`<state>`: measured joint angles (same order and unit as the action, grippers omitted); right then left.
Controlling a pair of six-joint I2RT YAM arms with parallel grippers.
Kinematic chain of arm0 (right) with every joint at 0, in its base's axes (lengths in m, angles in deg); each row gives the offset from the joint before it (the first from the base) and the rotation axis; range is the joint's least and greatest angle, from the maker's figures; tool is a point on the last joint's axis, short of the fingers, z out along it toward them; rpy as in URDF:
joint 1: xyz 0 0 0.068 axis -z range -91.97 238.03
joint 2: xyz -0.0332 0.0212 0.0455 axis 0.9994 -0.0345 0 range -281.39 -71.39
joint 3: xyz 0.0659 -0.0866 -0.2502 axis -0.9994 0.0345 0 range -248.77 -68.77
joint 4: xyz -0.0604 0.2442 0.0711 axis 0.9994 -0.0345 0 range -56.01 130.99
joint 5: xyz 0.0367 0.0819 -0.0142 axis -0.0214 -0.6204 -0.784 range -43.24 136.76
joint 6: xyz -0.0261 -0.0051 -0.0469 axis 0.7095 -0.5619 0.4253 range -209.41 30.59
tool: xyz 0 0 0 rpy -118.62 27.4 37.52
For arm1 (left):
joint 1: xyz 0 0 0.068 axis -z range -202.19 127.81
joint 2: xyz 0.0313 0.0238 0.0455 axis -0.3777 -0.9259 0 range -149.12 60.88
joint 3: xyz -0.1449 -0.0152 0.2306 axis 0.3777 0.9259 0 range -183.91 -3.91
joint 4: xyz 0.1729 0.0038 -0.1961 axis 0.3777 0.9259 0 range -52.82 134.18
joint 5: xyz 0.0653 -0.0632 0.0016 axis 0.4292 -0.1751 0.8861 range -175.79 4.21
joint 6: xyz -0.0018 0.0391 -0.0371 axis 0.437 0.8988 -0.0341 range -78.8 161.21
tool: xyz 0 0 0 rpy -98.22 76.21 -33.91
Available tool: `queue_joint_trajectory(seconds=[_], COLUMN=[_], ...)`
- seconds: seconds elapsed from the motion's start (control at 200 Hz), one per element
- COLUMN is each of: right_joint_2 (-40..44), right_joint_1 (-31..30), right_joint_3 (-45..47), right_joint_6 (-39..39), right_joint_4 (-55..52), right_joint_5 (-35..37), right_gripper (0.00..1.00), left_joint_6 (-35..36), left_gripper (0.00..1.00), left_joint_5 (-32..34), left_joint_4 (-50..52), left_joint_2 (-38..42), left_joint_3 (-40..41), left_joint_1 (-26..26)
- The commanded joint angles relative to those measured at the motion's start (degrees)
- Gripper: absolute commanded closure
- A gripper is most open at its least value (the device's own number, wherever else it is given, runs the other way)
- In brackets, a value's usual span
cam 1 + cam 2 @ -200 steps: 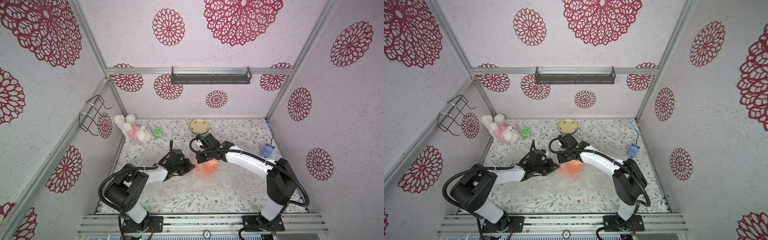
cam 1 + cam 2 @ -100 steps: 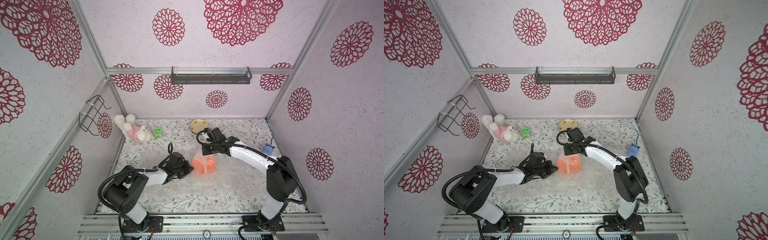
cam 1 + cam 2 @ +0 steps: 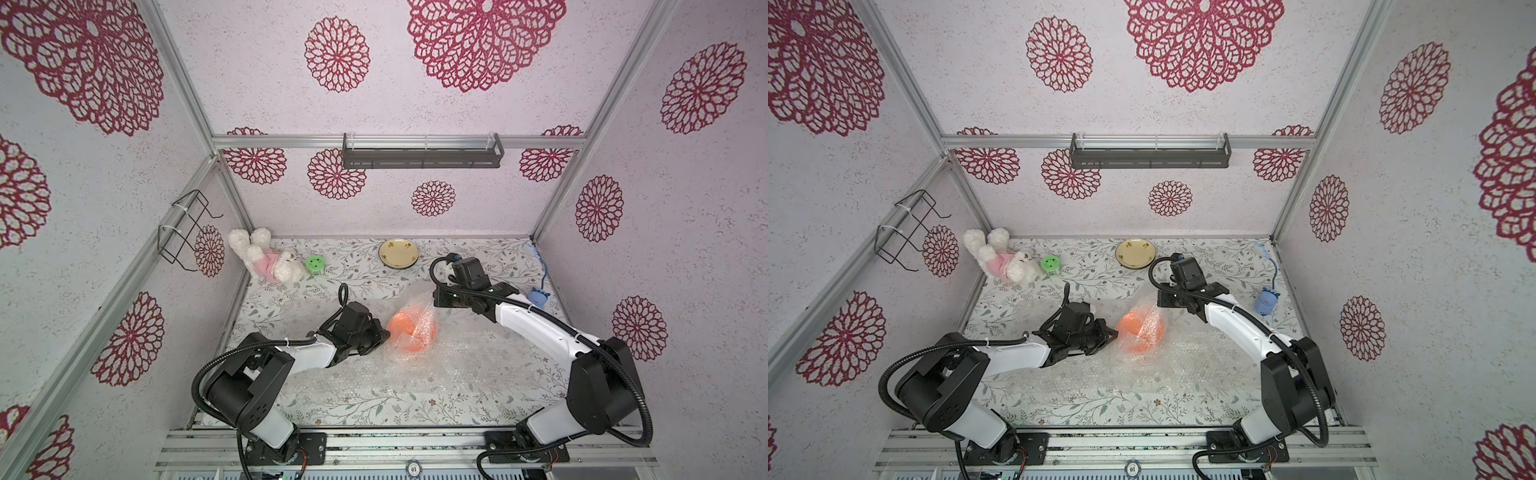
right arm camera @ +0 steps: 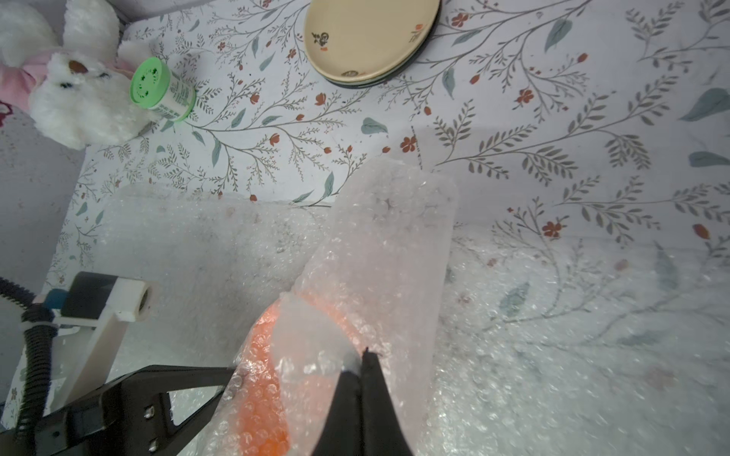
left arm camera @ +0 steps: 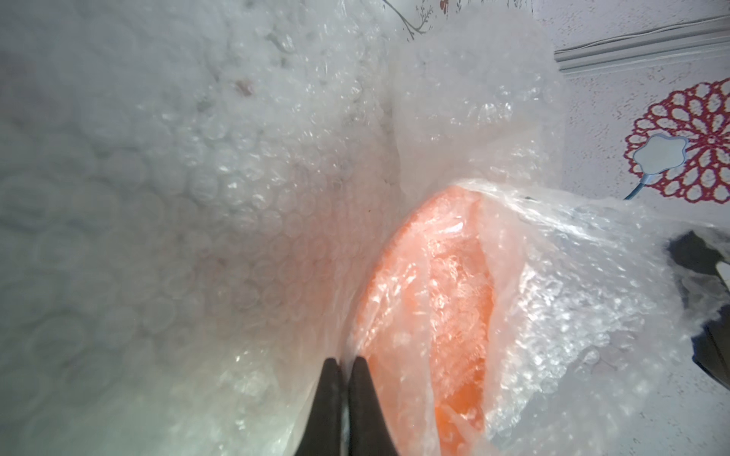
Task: Unpack dinner plates from bubble wrap
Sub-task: Unwrap the bubble wrap.
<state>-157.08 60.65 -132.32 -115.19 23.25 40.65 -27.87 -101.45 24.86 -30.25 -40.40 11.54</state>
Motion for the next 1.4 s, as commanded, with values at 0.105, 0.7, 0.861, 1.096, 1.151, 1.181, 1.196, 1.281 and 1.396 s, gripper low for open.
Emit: queue_joint_trajectory(seconds=[0.105, 0.7, 0.861, 1.096, 1.151, 1.181, 1.196, 1.281, 1.396], right_joint_2=[4.84, 14.62, 13.44, 18.16, 21.03, 22.73, 23.43, 24.73, 19.39], right_joint_1=[4.80, 8.49, 8.48, 9.38, 9.79, 9.80, 9.84, 9.27, 5.17], right_joint_3=[3.97, 17.76, 19.51, 19.17, 19.24, 19.42, 19.57, 17.72, 9.73], right_joint_6=[-2.71, -8.63, -9.06, -10.59, -10.32, -9.64, -9.22, -5.88, -0.23], right_joint_4=[4.64, 11.86, 14.37, 8.26, 7.24, 7.86, 8.34, 9.21, 4.24], right_joint_5=[2.42, -2.95, -3.73, 9.02, 12.27, 12.67, 12.66, 9.69, 7.74], right_gripper=[1.00, 0.87, 0.81, 0.45, 0.41, 0.37, 0.36, 0.29, 0.22], left_joint_6=[-2.45, -2.91, -3.44, -1.89, -0.90, -0.26, 0.02, 1.44, 2.72], left_gripper=[1.00, 1.00, 1.00, 1.00, 1.00, 1.00, 1.00, 1.00, 0.97], left_joint_5=[6.24, 6.87, 6.10, 4.37, 3.86, 3.44, 3.16, 2.45, 1.95], left_joint_4=[8.80, 8.00, 5.31, 2.33, 2.79, 2.94, 2.99, 3.15, 3.52], left_joint_2=[1.73, 3.77, 3.95, 5.58, 5.93, 6.05, 6.12, 6.49, 6.76], left_joint_3=[1.59, 3.93, 5.54, 6.54, 6.26, 6.04, 5.94, 5.61, 5.13], left_joint_1=[-1.30, -3.32, -3.31, -3.15, -3.07, -3.06, -3.06, -2.95, -2.85])
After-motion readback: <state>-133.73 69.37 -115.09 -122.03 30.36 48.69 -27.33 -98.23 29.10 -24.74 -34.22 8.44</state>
